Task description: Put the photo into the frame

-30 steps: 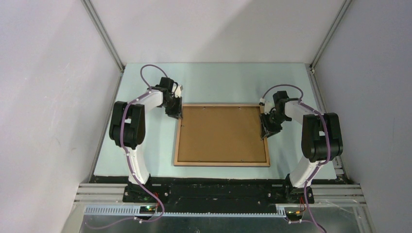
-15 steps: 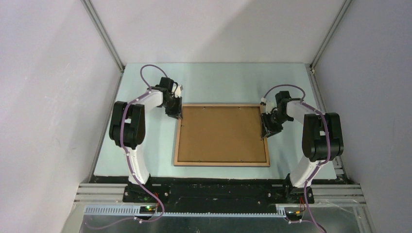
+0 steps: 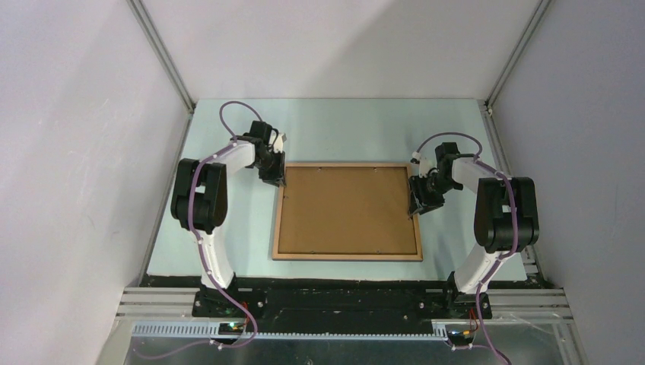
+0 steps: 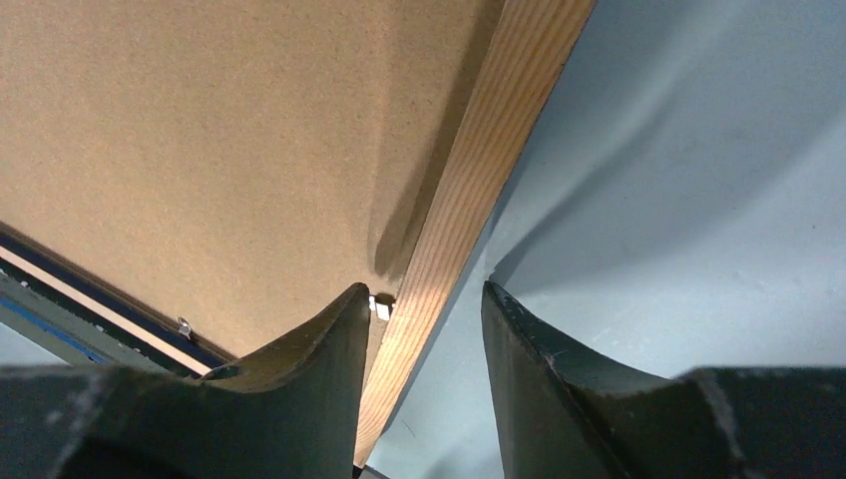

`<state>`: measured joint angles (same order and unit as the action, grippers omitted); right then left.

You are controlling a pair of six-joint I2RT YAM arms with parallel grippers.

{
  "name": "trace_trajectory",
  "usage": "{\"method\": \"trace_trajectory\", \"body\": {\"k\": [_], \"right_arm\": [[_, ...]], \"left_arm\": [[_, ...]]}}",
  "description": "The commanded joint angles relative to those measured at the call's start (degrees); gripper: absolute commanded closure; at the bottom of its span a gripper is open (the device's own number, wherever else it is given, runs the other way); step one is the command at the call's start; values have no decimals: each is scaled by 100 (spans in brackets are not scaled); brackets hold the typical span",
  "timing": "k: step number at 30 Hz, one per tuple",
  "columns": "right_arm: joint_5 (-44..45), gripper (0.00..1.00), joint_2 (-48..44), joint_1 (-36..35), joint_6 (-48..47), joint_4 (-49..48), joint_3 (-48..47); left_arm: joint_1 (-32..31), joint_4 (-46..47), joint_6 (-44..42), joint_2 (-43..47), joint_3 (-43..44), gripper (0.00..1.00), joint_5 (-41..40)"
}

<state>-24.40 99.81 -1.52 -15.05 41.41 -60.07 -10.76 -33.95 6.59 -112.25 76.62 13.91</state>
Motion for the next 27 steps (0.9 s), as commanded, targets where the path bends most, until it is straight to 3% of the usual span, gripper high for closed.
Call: {"method": "trace_trajectory", "body": {"k": [1, 27], "right_arm": [[-70, 50, -153, -39, -1, -79, -74], [241, 58, 164, -165, -126, 39, -52]], "left_arm": [[48, 230, -61, 90, -98, 100, -38], [104, 225, -61, 66, -101, 100, 39]]}}
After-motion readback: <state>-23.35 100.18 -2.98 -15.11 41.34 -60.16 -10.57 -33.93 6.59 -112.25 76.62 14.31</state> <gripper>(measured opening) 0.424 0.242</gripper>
